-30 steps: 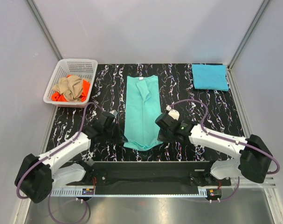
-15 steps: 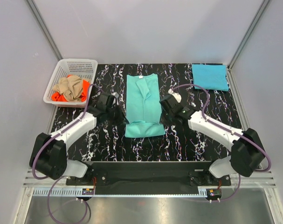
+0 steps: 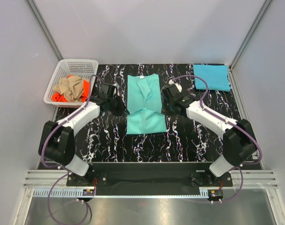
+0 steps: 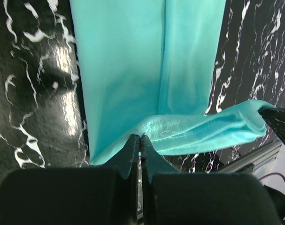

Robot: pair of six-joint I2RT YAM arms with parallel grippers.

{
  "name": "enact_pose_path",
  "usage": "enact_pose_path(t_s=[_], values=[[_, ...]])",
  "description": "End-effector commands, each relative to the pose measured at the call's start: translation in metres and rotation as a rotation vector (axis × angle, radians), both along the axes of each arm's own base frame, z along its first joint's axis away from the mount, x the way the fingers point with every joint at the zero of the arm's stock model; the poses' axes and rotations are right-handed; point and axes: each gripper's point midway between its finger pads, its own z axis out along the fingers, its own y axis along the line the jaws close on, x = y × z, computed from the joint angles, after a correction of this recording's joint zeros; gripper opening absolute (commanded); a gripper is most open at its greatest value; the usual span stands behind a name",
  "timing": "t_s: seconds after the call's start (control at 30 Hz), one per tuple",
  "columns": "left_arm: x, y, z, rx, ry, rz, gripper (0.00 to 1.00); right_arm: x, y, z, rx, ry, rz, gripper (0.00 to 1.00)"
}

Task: Fold and stack the t-shirts
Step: Fold the tshirt

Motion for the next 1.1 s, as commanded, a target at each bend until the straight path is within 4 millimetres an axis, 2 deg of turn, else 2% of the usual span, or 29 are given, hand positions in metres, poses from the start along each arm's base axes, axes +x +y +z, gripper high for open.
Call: enact_pose_path(t_s=[0.0,0.27,0.37,0.53,0.7,1.0,1.07], values=[[0.025,-0.005,0.020,-0.043,-0.059,-0.025,0.00,0.028,0.004,0.023,0.018,-0.078,0.023,0.00],[0.055,-0.007,0.021,-0.095,-0.054,-0.017,0.00,0.059,0.001,0.018,-0.009,-0.086,0.036,0.00],[0.066,-0.008,0.030,-0.112,-0.068,-0.010,0.00,0.068,0.003,0.021,-0.005,-0.090,0.045,0.00],[0.078,-0.009,0.030,-0.121,-0.058,0.001,0.00,0.081,0.001,0.027,-0.006,-0.103,0.044,0.00],[0.094,0.001,0.031,-0.138,-0.061,0.037,0.00,0.094,-0.005,0.034,-0.005,-0.118,0.047,0.00],[0.124,0.006,0.019,-0.169,-0.046,0.052,0.00,0.125,0.002,0.031,0.009,-0.130,0.095,0.00],[0.128,0.004,0.012,-0.189,-0.034,0.039,0.00,0.131,0.002,0.023,0.010,-0.120,0.096,0.00]])
